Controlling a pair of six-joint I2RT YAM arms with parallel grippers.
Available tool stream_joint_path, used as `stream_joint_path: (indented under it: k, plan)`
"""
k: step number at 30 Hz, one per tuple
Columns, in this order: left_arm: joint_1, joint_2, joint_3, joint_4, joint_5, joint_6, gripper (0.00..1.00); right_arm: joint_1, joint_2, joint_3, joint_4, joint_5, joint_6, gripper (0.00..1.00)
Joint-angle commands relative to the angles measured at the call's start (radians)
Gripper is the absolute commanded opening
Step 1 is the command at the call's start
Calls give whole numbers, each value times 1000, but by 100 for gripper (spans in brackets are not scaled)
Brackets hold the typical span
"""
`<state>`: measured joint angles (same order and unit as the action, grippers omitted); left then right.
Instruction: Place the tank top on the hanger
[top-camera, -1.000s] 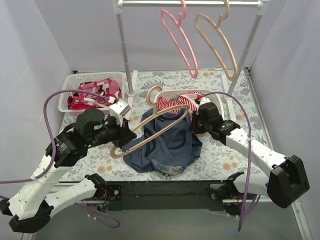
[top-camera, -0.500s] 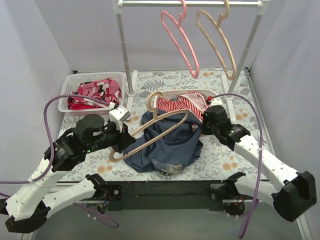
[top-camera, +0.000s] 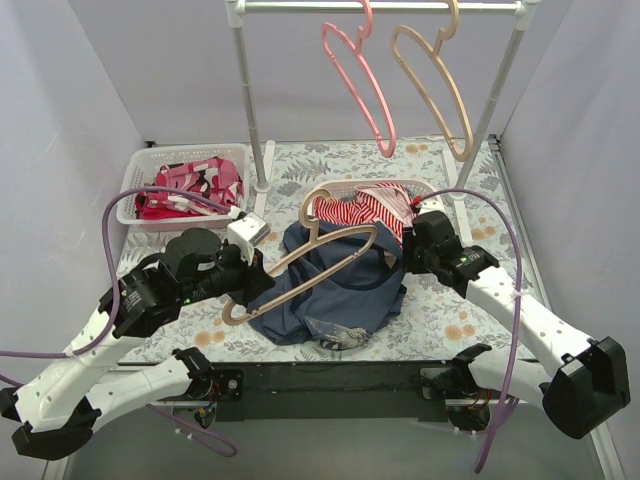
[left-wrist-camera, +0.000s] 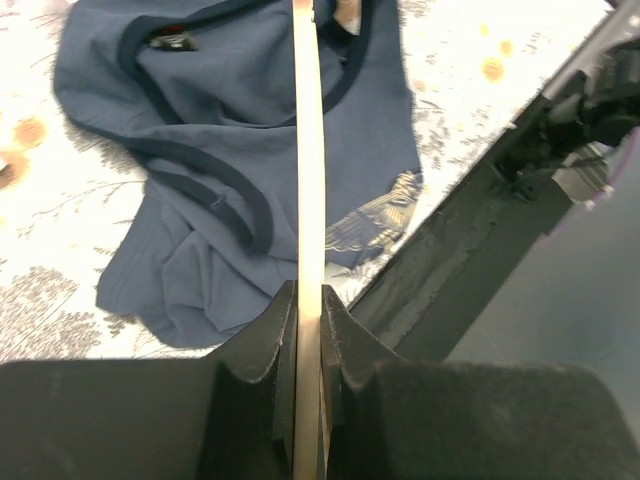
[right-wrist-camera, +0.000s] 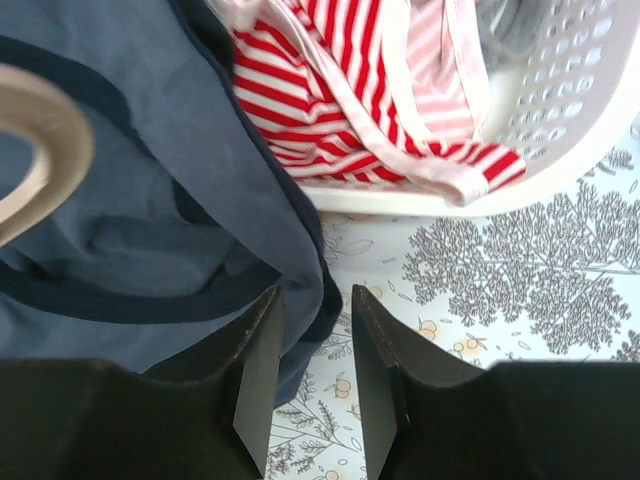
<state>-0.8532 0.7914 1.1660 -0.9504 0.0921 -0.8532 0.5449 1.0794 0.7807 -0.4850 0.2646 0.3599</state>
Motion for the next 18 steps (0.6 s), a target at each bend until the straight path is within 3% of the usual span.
stream_joint_path:
  k: [1,8,18]
  plan:
    - [-4,32,18,-5,-138,-32,0,42,-41,92,61,-13,-59,42]
    - [-3,43,37,15,-230,-87,0,128,89,166,171,-4,-177,42]
    - [-4,29,84,-39,-163,-101,0,182,241,216,158,100,-274,45]
